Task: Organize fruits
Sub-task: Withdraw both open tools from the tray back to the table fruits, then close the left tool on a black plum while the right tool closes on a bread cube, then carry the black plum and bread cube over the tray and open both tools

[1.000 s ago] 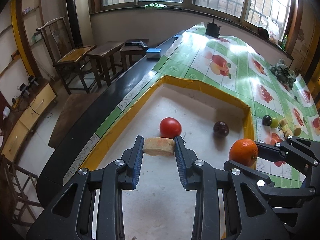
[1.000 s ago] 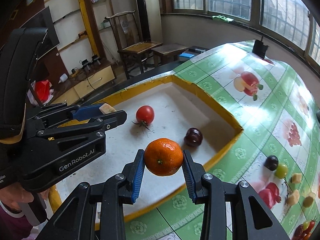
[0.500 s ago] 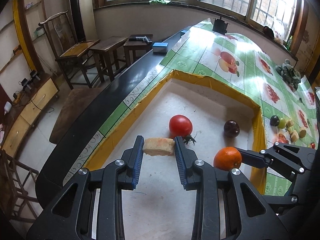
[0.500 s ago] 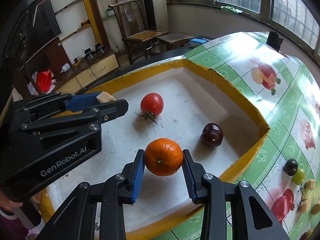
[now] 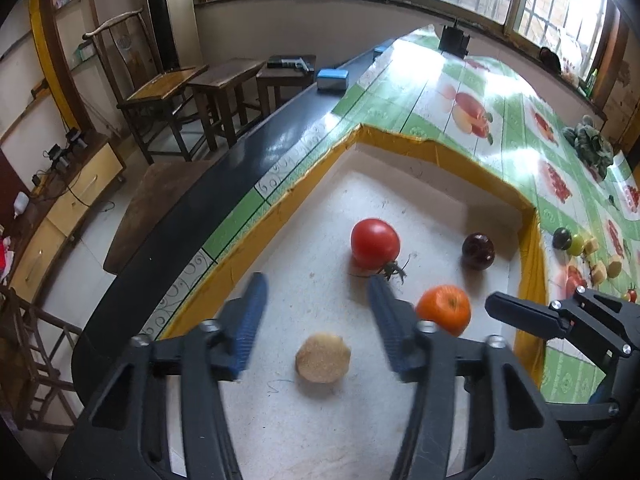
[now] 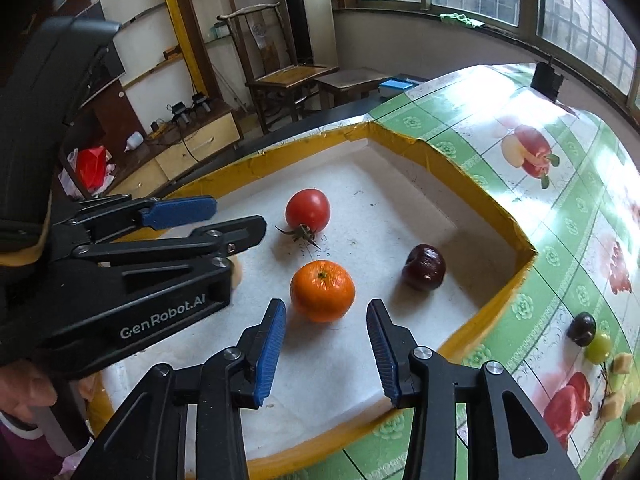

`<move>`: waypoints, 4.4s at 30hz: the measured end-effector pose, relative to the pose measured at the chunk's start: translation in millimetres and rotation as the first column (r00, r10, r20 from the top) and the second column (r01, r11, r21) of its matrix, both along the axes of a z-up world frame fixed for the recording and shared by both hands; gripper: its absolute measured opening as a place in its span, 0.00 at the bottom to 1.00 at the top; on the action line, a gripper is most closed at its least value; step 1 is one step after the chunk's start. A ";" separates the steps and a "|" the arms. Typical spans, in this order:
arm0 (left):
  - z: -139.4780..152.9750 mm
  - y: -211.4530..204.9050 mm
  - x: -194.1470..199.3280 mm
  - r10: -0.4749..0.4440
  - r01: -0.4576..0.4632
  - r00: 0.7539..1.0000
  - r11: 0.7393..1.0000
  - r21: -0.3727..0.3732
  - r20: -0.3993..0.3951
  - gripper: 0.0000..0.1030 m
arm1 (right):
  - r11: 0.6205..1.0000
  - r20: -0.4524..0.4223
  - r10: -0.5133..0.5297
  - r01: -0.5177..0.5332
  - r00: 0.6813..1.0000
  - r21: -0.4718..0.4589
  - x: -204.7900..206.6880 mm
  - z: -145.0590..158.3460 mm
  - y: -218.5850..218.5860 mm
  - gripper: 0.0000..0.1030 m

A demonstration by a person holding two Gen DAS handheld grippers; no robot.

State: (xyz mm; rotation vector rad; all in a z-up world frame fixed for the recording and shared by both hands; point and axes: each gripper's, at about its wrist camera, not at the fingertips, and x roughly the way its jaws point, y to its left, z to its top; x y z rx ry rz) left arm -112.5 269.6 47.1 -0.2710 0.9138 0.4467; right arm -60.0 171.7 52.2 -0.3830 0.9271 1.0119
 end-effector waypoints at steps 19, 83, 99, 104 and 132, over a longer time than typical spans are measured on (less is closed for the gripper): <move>30.0 -70.0 6.1 -0.155 0.156 0.985 0.988 -0.011 0.080 0.56 | 0.982 -0.005 -0.157 0.157 0.988 0.105 1.8 28.6 -107.2 0.43; -22.0 -196.0 165.3 -0.581 0.587 0.806 0.809 0.030 -0.116 0.56 | 0.931 0.011 -0.365 0.365 0.931 -0.025 122.8 -24.3 -258.4 0.25; -27.4 -206.5 171.2 -0.640 0.644 0.763 0.764 0.035 -0.092 0.25 | 0.930 0.027 -0.365 0.365 0.931 -0.032 121.7 -23.8 -256.6 0.25; -21.9 -202.2 155.9 -0.610 0.612 0.790 0.791 0.021 -0.066 0.25 | 0.929 0.030 -0.368 0.369 0.929 -0.015 116.9 -17.8 -255.9 0.25; 35.8 -146.4 22.7 -0.393 0.384 0.916 0.917 0.107 0.084 0.25 | 0.963 0.049 -0.260 0.255 0.964 0.088 8.2 29.5 -192.7 0.25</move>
